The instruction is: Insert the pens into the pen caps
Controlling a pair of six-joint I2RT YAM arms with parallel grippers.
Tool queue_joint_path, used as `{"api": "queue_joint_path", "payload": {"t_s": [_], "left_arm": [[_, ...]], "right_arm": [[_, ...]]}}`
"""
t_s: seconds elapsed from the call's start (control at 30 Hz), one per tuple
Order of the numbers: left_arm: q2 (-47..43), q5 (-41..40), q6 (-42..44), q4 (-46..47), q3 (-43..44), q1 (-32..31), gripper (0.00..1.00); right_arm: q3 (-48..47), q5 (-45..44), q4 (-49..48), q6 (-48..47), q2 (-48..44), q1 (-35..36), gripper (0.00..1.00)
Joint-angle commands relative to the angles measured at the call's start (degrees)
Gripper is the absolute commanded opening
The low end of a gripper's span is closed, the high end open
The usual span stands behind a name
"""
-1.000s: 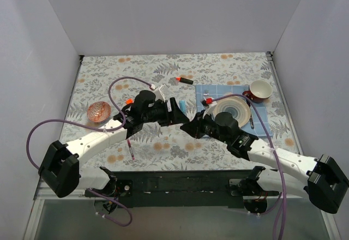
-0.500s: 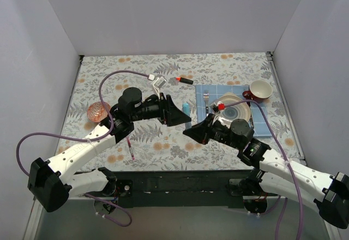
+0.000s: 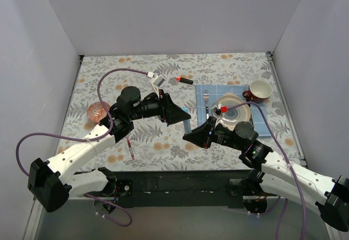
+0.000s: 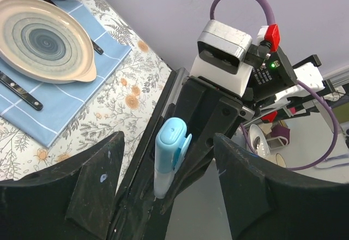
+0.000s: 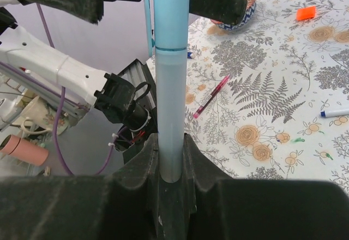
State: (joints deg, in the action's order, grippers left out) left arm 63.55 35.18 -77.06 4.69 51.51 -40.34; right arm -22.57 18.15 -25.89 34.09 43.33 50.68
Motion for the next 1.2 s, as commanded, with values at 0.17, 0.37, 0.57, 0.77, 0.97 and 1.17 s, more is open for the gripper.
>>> {"api": "queue_joint_path", "payload": {"t_s": [0.17,0.37,0.57,0.77,0.97,1.17], "left_arm": [[-3.17,3.66,-1.69,8.31,-1.49,-0.18,0.63],[-2.20,4.63,-2.40,9.38,-2.46,-0.18,0.43],[-1.15,6.48,-3.27,10.34,-2.99,-0.18,0.24],[-1.32,10.60,-8.62,17.71,-7.20,-0.18,0.00],[-1.67,13.24,-13.47,23.87,-13.62,-0.18,0.00],[-1.15,16.24,-20.06,36.61,-19.77,-1.23,0.00]], "right_arm": [[1.30,2.41,-4.17,0.72,-1.93,-0.14,0.01],[0.86,2.94,-4.26,0.89,-1.76,-0.14,0.01],[1.12,3.99,-5.84,1.95,-1.32,-0.14,0.01],[0.34,3.21,-9.35,2.92,-1.58,-0.05,0.01],[-8.27,0.76,-4.27,-0.68,-0.71,-0.14,0.01],[-14.43,-1.80,-3.03,-2.09,1.49,-0.93,0.01]]}}
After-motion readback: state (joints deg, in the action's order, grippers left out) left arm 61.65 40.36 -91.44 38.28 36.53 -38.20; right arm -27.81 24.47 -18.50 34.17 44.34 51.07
